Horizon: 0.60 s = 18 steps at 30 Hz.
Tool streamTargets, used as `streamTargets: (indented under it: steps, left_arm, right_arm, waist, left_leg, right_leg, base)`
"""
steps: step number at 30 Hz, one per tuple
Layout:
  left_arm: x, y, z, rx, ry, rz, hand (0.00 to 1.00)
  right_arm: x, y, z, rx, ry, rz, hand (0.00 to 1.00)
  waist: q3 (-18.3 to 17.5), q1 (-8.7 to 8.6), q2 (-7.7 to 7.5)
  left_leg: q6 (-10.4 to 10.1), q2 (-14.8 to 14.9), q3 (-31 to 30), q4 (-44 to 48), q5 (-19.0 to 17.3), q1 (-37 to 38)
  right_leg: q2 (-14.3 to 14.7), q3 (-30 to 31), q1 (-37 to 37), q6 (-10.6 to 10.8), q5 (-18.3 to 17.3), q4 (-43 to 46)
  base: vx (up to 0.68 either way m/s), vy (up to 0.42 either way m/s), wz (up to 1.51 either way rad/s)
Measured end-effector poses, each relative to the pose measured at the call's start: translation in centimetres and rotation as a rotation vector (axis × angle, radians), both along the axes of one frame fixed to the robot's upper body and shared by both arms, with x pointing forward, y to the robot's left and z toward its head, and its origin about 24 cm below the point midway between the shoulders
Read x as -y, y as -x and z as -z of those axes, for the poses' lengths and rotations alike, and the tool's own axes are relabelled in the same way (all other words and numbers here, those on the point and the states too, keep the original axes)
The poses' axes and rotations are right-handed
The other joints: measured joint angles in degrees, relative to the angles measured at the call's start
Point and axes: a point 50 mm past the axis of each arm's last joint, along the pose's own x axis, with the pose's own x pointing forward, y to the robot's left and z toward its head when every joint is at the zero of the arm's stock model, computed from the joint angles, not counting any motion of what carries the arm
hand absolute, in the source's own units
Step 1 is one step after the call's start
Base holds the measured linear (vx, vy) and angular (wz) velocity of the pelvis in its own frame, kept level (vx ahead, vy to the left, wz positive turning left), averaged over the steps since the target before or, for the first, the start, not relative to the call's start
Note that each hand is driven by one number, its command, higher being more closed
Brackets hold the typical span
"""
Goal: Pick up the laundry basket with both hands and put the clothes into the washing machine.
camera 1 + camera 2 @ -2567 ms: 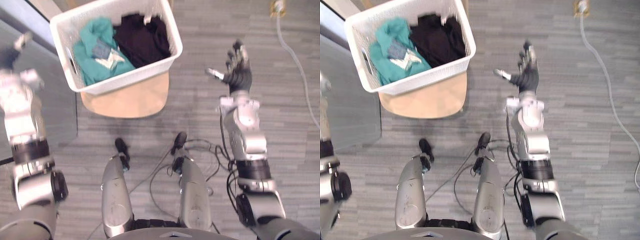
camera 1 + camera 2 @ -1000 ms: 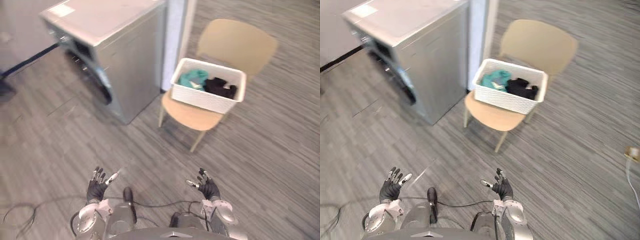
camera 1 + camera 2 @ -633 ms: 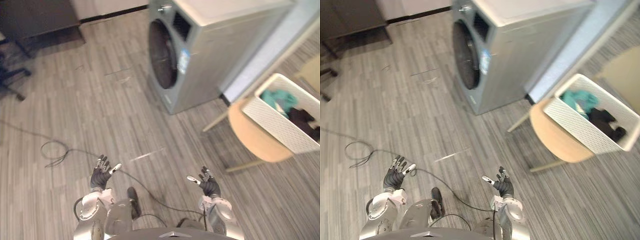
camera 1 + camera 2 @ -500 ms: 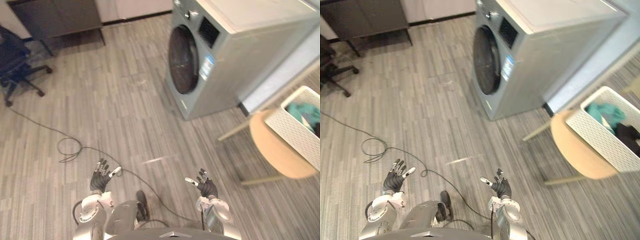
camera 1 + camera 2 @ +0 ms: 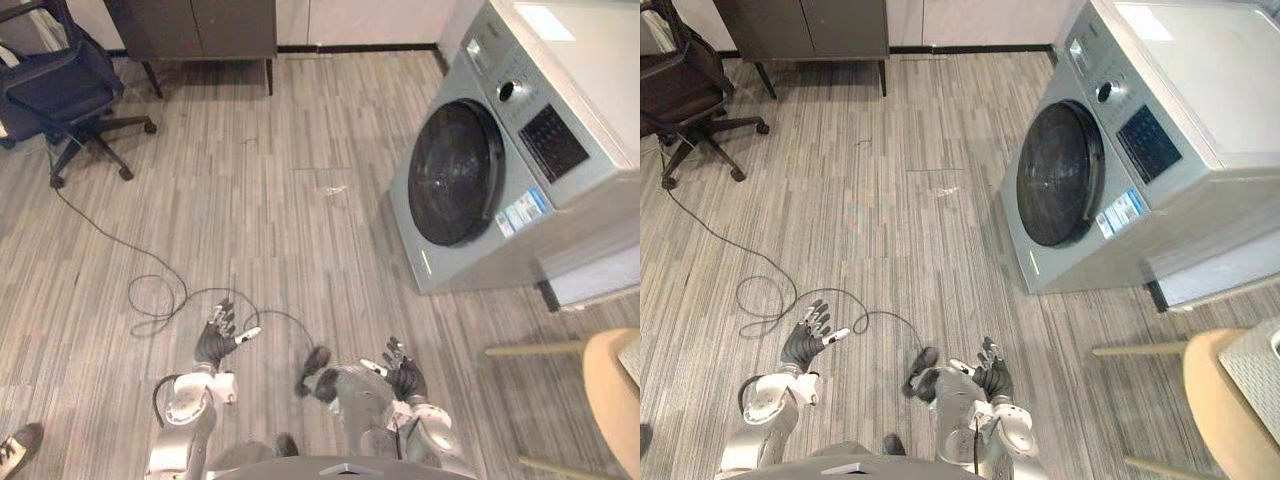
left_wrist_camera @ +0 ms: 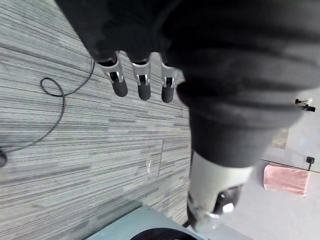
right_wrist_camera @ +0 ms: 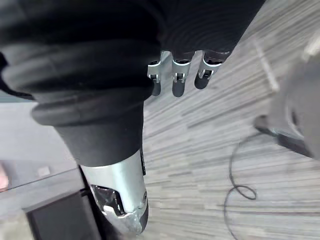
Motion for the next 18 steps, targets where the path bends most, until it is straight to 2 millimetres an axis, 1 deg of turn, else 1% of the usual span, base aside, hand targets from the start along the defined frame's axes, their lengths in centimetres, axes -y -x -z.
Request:
streamTargets:
  steps: [1, 2, 3, 4, 5, 6, 7, 8, 9, 10, 11, 12, 13, 14, 15, 16, 17, 18]
  left_arm:
    - [0.1, 0.1, 0.0, 0.0, 0.005, -0.005, 0.0]
    - [0.2, 0.2, 0.0, 0.0, 0.007, -0.009, 0.0]
    - [0.0, 0.6, 0.1, -0.008, 0.006, -0.02, 0.0]
    - [-0.2, 1.2, 0.3, -0.021, 0.013, -0.032, 0.0]
    - [-0.2, 1.5, 0.4, -0.027, 0.014, -0.036, 0.0]
    - [-0.3, 1.8, 0.5, -0.035, 0.023, -0.048, 0.0]
    - [-0.4, 2.0, 0.6, -0.044, 0.027, -0.06, 0.0]
    - [-0.3, 2.1, 0.7, -0.05, 0.027, -0.072, 0.0]
    - [-0.3, 2.2, 0.8, -0.055, 0.03, -0.079, 0.0]
    - [-0.3, 2.5, 0.9, -0.062, 0.043, -0.101, 0.0]
    - [-0.2, 2.8, 1.1, -0.076, 0.054, -0.115, 0.0]
    - [-0.1, 3.0, 1.2, -0.082, 0.055, -0.114, 0.0]
    - [-0.1, 3.3, 1.3, -0.09, 0.059, -0.114, 0.0]
    - [0.0, 3.5, 1.4, -0.094, 0.064, -0.116, 0.0]
    - [0.0, 3.5, 1.4, -0.096, 0.065, -0.116, 0.0]
    - [0.0, 3.6, 1.4, -0.094, 0.071, -0.122, 0.0]
    - [-0.1, 3.7, 1.3, -0.094, 0.073, -0.125, 0.0]
    - [-0.1, 3.9, 1.2, -0.092, 0.078, -0.132, 0.0]
  right_arm:
    - [0.1, -0.5, -1.1, 0.048, 0.015, -0.011, 0.0]
    - [0.0, -0.7, -1.7, 0.075, 0.019, -0.017, 0.0]
    - [-0.1, -1.2, -2.7, 0.128, 0.025, -0.02, 0.0]
    - [-0.1, -1.5, -3.5, 0.168, 0.033, -0.014, 0.0]
    - [-0.1, -1.5, -3.8, 0.183, 0.038, -0.009, 0.0]
    - [0.1, -1.6, -4.2, 0.202, 0.05, 0.008, 0.0]
    - [0.2, -1.8, -4.4, 0.21, 0.057, 0.019, 0.0]
    - [0.3, -1.9, -4.6, 0.214, 0.063, 0.03, 0.0]
    - [0.4, -2.0, -4.7, 0.22, 0.069, 0.039, 0.0]
    - [0.5, -2.3, -4.9, 0.226, 0.075, 0.053, 0.0]
    - [0.7, -2.3, -5.1, 0.234, 0.086, 0.061, 0.0]
    - [0.7, -2.3, -5.3, 0.242, 0.093, 0.062, 0.0]
    - [0.7, -2.5, -6.0, 0.272, 0.109, 0.058, 0.0]
    - [0.8, -2.8, -7.1, 0.325, 0.128, 0.058, 0.0]
    - [0.8, -2.9, -7.4, 0.345, 0.136, 0.064, 0.0]
    - [0.9, -3.1, -7.9, 0.374, 0.147, 0.076, 0.0]
    - [0.9, -3.2, -8.1, 0.385, 0.149, 0.079, 0.0]
    - [0.9, -3.5, -8.6, 0.409, 0.153, 0.087, 0.0]
  waist:
    - [0.0, -0.05, 0.35]
    - [0.1, -0.01, 0.43]
    - [0.1, 0.49, 0.51]
    - [0.0, 1.84, 0.61]
    - [-0.1, 2.61, 0.64]
    - [-0.4, 3.59, 0.47]
    - [-0.6, 3.76, 0.33]
    - [-0.7, 4.27, 0.3]
    - [-0.7, 4.56, 0.29]
    - [-0.7, 5.05, 0.32]
    - [-0.8, 5.55, 0.47]
    - [-0.8, 5.9, 0.33]
    - [-1.8, 6.35, 0.39]
    - [-2.3, 6.37, 0.88]
    - [-2.5, 6.34, 1.08]
    - [-2.6, 6.5, 0.89]
    - [-2.7, 6.63, 0.69]
    - [-3.0, 6.99, 0.59]
  left_leg:
    - [-0.1, 3.3, 1.4, 14.0, 1.1, -4.0]
    - [-0.3, 5.6, 2.1, 21.7, 3.4, -6.4]
    - [1.8, 11.9, 3.9, 37.1, 7.2, -10.1]
    - [3.8, 17.6, 5.3, 49.1, 8.7, -12.5]
    - [3.8, 19.8, 5.3, 53.1, 8.7, -13.4]
    - [3.7, 23.2, 5.0, 58.1, 8.7, -16.3]
    - [3.6, 25.1, 4.8, 59.5, 8.6, -18.9]
    - [3.4, 27.2, 4.9, 58.7, 8.5, -22.0]
    - [3.4, 27.9, 5.1, 57.2, 8.4, -23.1]
    - [3.6, 28.5, 4.6, 51.5, 7.7, -24.7]
    - [2.8, 28.1, 3.1, 42.9, 7.0, -25.2]
    - [2.5, 27.6, 1.8, 37.1, 6.8, -25.2]
    - [1.8, 26.1, -1.6, 26.1, 6.9, -25.2]
    - [0.6, 24.6, -5.6, 17.0, 7.6, -25.3]
    - [-0.2, 24.1, -7.3, 13.1, 8.1, -25.3]
    - [-1.5, 23.1, -11.0, 6.3, 9.5, -25.1]
    - [-2.3, 22.6, -12.8, 3.5, 10.0, -25.2]
    - [-3.6, 21.8, -16.5, -0.8, 11.2, -25.4]
  right_leg:
    - [0.9, 1.3, 2.0, 0.7, -2.3, 0.4]
    - [1.6, 2.0, 3.3, 0.9, -3.3, 0.4]
    - [3.7, 4.0, 6.4, 1.1, -5.6, 0.6]
    - [5.9, 7.1, 9.3, 1.0, -7.6, 0.8]
    - [6.9, 8.8, 10.6, 1.1, -8.3, 0.7]
    - [7.5, 11.8, 12.5, 1.6, -9.3, 0.6]
    - [7.6, 14.0, 13.7, 2.4, -9.3, 0.0]
    - [7.5, 17.1, 15.2, 3.4, -8.9, -1.2]
    - [7.5, 19.0, 16.1, 3.7, -8.7, -1.9]
    - [7.3, 22.6, 18.5, 4.3, -8.4, -3.4]
    - [6.8, 25.6, 20.4, 4.6, -8.2, -4.3]
    - [6.6, 27.1, 20.9, 4.8, -8.3, -4.3]
    - [5.5, 29.3, 21.1, 6.5, -9.3, -3.6]
    - [4.6, 32.2, 21.7, 8.2, -10.5, -3.1]
    - [4.2, 33.4, 22.1, 8.8, -10.8, -2.8]
    - [3.0, 35.9, 22.7, 10.5, -12.0, -1.6]
    - [2.3, 37.2, 22.8, 11.4, -12.8, -1.0]
    - [1.1, 39.8, 22.8, 13.1, -14.7, 0.4]
  base:
    - [0.68, -0.047, -0.21]
    - [0.67, -0.047, -0.56]
    - [0.55, -0.056, -1.02]
    - [0.53, -0.029, -1.27]
    - [0.51, -0.002, -1.5]
    - [0.5, 0.021, -1.28]
    - [0.46, 0.051, -1.44]
    - [0.42, 0.092, -1.14]
    - [0.41, 0.11, -1.36]
    - [0.4, 0.154, -1.44]
    - [0.37, 0.202, -1.46]
    - [0.43, 0.29, -1.49]
    - [0.43, 0.35, -1.42]
    - [0.37, 0.327, -1.32]
    - [0.38, 0.366, -1.11]
    - [0.3, 0.325, -0.8]
    - [0.37, 0.441, -1.0]
    - [0.37, 0.507, -1.01]
